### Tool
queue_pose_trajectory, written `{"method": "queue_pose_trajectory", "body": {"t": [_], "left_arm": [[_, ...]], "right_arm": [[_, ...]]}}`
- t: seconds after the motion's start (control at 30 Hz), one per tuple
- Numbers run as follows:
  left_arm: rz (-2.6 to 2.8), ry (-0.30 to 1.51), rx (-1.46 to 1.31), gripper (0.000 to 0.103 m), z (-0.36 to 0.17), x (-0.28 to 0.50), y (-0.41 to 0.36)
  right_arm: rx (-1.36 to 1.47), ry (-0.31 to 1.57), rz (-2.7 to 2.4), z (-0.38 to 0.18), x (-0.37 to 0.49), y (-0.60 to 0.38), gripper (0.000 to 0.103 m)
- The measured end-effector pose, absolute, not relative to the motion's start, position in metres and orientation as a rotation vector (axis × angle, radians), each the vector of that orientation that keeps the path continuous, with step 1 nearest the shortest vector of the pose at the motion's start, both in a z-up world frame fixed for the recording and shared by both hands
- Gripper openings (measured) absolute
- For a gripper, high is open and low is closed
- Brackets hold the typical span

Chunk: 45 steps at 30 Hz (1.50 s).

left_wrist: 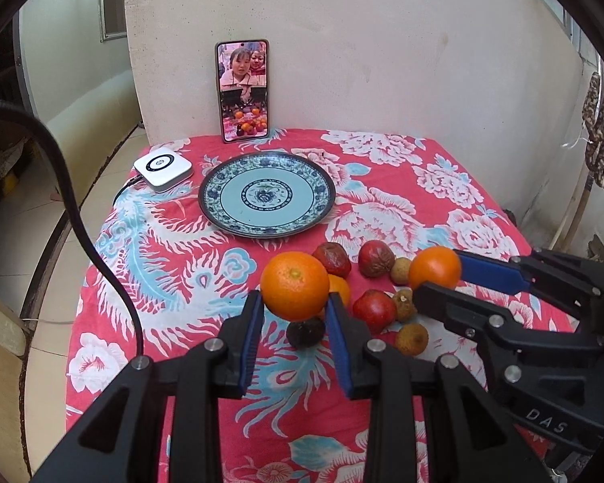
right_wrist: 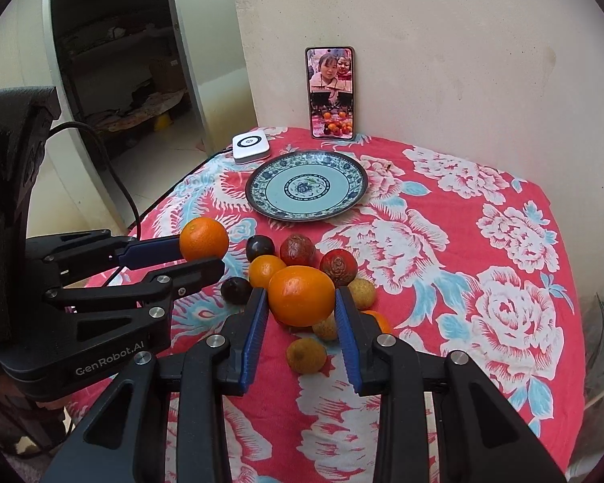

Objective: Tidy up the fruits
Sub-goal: 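Carry both held oranges up and over the blue-patterned plate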

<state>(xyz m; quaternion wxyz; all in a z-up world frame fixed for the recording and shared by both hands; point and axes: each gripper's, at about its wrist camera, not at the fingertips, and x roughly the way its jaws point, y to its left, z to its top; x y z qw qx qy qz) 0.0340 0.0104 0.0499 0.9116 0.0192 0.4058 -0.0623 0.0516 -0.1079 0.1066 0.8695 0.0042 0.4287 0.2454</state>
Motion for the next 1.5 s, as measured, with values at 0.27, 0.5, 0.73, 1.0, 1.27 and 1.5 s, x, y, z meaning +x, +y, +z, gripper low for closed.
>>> {"method": "queue_pose_trajectory", "body": {"t": [0.27,0.5,0.73,1.0,1.27,1.5], "left_arm": [[-0.103,0.810,0.048,0.033,0.059,0.061,0.021],[-0.092,0.827,0.035,0.033,0.056,0.092,0.030],[-0.089,0.842,0.033,0.033,0.048,0.116,0.035],[-0.083,0.853,0.025,0.033,0.038,0.143,0.039],[-0.077,0.881,0.036,0.033,0.022,0.167,0.042],[-0.078,0.894,0.040,0.033,0.012,0.174,0.043]], "right_arm": [[-0.017,0.899,0.522,0.106,0.091,-0.095,0.035],[-0.028,0.900,0.507,0.102,0.121,-0.088,0.035],[-0.032,0.907,0.508,0.097,0.142,-0.080,0.035],[-0.043,0.932,0.515,0.082,0.166,-0.070,0.035],[-0.049,0.972,0.516,0.064,0.187,-0.066,0.035],[-0.051,0.981,0.517,0.056,0.196,-0.065,0.035]]}}
